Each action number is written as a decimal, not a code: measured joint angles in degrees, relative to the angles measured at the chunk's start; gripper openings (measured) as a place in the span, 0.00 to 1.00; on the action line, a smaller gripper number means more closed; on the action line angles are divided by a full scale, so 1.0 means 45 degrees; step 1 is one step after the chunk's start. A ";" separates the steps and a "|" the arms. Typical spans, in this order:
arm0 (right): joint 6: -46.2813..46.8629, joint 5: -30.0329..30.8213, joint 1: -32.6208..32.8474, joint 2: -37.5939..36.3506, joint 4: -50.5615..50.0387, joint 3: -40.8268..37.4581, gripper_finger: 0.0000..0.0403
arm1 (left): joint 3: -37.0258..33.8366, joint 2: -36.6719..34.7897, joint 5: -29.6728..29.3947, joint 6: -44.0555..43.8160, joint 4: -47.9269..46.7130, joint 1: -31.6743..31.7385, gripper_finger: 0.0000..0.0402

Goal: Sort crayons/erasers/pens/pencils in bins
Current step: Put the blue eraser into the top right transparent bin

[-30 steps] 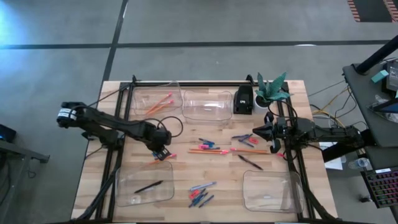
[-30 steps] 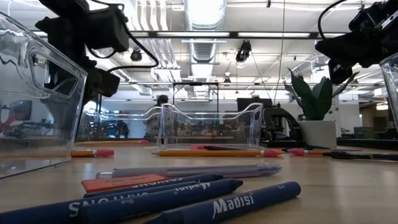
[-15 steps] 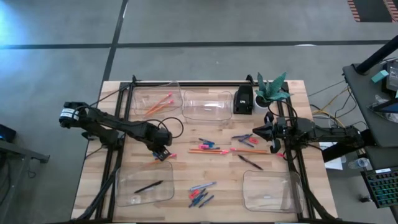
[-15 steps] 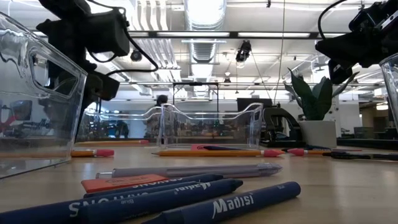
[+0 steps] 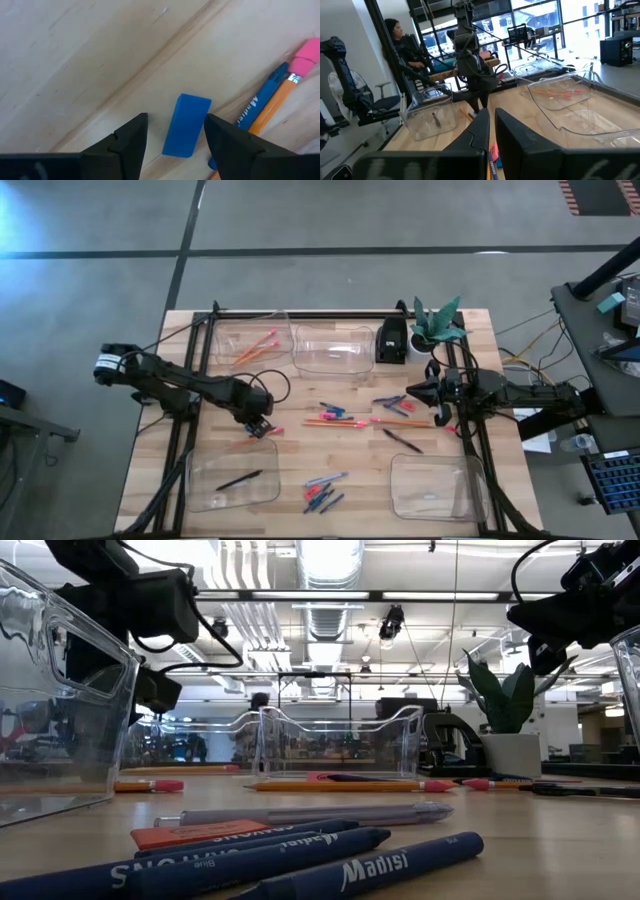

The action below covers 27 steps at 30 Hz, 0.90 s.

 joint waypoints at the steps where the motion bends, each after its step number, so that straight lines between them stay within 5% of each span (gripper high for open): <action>1: 0.0000 0.0000 0.0000 0.0000 0.0000 -0.0002 0.06 | -0.0001 0.0005 0.0007 0.0000 0.0004 0.0000 0.46; 10: 0.0001 0.0000 0.0001 0.0000 0.0000 0.0001 0.06 | -0.0015 0.0053 -0.0468 0.0457 0.0005 -0.0024 0.44; 22: 0.0000 0.0000 0.0001 0.0000 0.0000 -0.0002 0.06 | -0.0005 0.0058 -0.0753 0.1474 -0.0209 0.0000 0.13; 27: -0.0002 0.0000 -0.0002 0.0000 0.0000 -0.0003 0.06 | 0.0121 0.0039 -0.0844 0.2062 -0.0279 0.0005 0.10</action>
